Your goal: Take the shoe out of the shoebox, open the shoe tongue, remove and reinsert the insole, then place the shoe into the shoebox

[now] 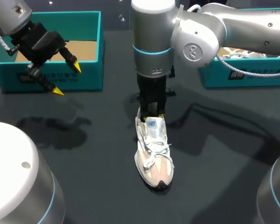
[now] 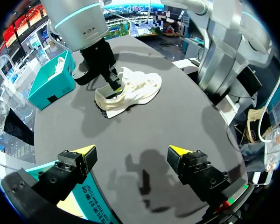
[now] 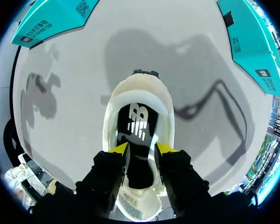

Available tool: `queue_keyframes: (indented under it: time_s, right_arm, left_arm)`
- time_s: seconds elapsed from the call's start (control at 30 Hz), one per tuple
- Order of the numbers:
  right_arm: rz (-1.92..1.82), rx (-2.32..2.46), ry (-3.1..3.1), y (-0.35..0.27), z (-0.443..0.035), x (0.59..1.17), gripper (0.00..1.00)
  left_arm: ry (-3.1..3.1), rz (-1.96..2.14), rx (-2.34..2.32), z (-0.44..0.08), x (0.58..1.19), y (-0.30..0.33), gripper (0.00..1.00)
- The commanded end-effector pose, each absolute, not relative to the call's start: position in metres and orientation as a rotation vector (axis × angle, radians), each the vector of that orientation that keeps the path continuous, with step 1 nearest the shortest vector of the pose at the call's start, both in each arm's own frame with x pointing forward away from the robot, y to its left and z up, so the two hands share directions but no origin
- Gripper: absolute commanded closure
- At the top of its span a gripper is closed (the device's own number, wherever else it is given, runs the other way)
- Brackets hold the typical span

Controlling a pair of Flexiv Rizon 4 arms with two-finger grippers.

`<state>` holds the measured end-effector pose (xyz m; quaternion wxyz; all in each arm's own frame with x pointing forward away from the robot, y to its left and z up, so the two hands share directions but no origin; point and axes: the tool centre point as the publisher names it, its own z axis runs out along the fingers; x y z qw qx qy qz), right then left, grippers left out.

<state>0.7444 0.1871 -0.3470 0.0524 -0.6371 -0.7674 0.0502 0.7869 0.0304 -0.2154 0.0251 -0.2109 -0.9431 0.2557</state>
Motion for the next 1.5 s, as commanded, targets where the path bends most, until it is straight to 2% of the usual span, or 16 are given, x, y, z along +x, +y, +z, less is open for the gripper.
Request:
queue_keyframes:
  time_s: [0.03, 0.37, 0.53, 0.7, 0.83, 1.0, 1.5]
  right_arm:
    - [0.181, -1.929, -2.338, 0.195, -0.348, 0.745, 0.58]
    - [0.205, -1.936, -2.317, 0.197, -0.348, 0.737, 0.51]
    - [0.200, -1.953, -2.297, 0.195, -0.347, 0.732, 0.26]
    - [0.198, -1.963, -2.286, 0.194, -0.347, 0.729, 0.12]
    - [0.200, -1.971, -2.280, 0.193, -0.346, 0.727, 0.05]
    - [0.195, -1.994, -2.278, 0.192, -0.342, 0.725, 0.00]
    - [0.160, -2.007, -2.274, 0.189, -0.339, 0.719, 0.00]
  left_arm:
    - [-2.918, 0.787, -0.653, -0.215, 0.786, 0.031, 0.00]
    - [-2.918, 0.787, -0.653, -0.215, 0.786, 0.031, 0.00]
    - [-2.918, 0.787, -0.653, -0.215, 0.786, 0.031, 0.00]
    - [-2.918, 0.787, -0.653, -0.215, 0.786, 0.031, 0.00]
    - [-2.918, 0.787, -0.653, -0.215, 0.786, 0.031, 0.00]
    - [-2.918, 0.787, -0.653, -0.215, 0.786, 0.031, 0.00]
    - [-2.918, 0.787, -0.653, -0.215, 0.786, 0.031, 0.00]
